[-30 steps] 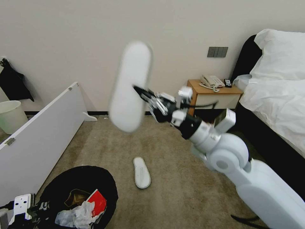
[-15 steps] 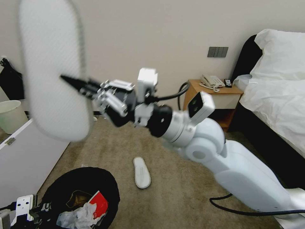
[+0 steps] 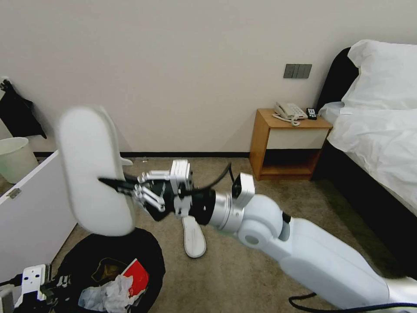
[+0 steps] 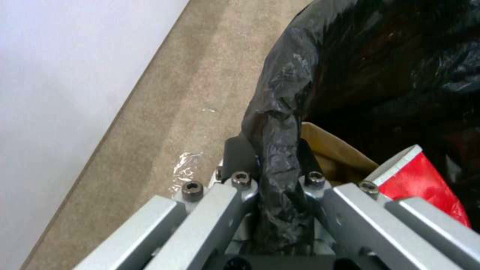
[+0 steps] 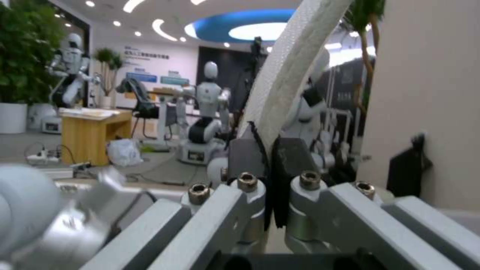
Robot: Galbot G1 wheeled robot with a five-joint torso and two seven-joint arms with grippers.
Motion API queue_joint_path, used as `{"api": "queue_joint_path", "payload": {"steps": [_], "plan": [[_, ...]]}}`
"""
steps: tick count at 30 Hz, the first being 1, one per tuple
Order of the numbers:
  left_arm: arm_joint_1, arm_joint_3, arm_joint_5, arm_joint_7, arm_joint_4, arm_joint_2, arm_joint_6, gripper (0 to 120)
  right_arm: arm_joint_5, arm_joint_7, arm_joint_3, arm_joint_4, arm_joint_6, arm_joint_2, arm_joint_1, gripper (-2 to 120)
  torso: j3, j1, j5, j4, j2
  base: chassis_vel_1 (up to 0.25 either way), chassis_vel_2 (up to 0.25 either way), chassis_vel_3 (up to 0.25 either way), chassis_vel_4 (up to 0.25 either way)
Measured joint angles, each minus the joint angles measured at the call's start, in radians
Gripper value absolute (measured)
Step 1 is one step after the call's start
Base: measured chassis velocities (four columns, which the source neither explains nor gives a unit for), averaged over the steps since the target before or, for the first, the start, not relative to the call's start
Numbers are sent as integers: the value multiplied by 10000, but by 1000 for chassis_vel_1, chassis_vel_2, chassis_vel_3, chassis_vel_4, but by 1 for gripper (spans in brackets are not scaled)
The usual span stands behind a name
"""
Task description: Pick up the trash bin, then pick up the garbage from the floor and place it into the trash bin.
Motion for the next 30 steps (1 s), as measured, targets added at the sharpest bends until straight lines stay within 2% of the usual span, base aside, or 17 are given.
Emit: {"api": "queue_joint_path", "payload": {"steps": [11,30], "plan": [[-48,-50,-189,-23,19,122,0,3,-712,-252,-303,-698,181,242,-716,0,0,0,-1,1,0,0,0,0,0],[-34,-101,-300,-30,-80,100,0,3,-1295,-294,-1170,-1622,329,701,-1200,0,0,0,-1,0,0,0,0,0,0]]}}
